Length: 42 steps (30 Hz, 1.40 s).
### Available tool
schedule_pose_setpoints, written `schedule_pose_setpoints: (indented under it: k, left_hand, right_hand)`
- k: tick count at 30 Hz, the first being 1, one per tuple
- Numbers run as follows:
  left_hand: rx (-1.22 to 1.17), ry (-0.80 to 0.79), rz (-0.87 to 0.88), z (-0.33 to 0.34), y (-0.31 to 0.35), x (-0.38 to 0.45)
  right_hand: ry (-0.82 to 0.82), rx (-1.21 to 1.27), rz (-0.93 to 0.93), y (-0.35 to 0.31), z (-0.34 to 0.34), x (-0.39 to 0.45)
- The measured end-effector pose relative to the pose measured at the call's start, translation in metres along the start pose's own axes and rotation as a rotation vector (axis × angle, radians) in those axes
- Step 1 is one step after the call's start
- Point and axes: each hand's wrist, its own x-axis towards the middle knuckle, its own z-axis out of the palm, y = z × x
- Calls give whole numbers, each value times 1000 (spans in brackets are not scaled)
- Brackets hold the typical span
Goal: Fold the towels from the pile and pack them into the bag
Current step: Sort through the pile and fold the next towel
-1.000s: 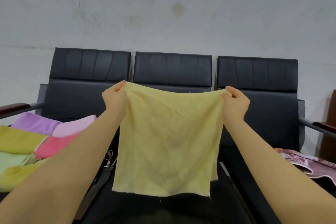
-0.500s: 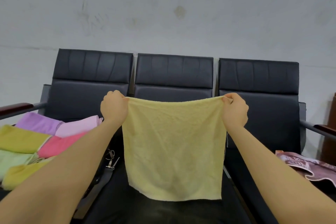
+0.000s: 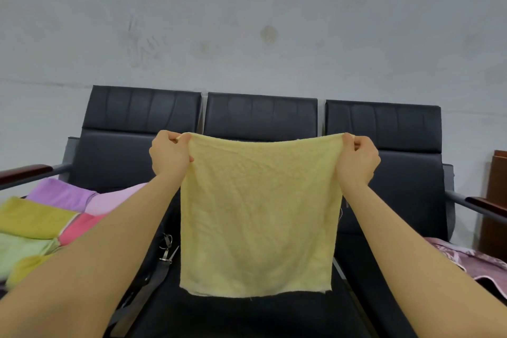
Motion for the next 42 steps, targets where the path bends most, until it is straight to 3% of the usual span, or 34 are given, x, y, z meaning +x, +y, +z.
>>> schedule_pose_setpoints:
  k: [9, 18, 25, 28, 33, 42]
  left_hand:
    - [-82, -37, -65, 13, -32, -13]
    - [-83, -89, -213, 88, -98, 3]
    - [-62, -45, -40, 134, -79, 30]
    - [-72, -13, 13, 130, -73, 21]
    - [-57, 1, -27, 107, -99, -16]
    - [211, -23, -182, 74, -156, -78]
  right_hand:
    - [-68, -110, 36, 37, 5, 2]
    - [-194, -90, 143, 119, 53, 23]
    - [-160, 119, 88, 114, 96, 49]
    - [-154, 199, 52, 112, 91, 43]
    - [-165, 92, 81, 134, 71, 10]
    - [-209, -133, 288, 174, 26, -61]
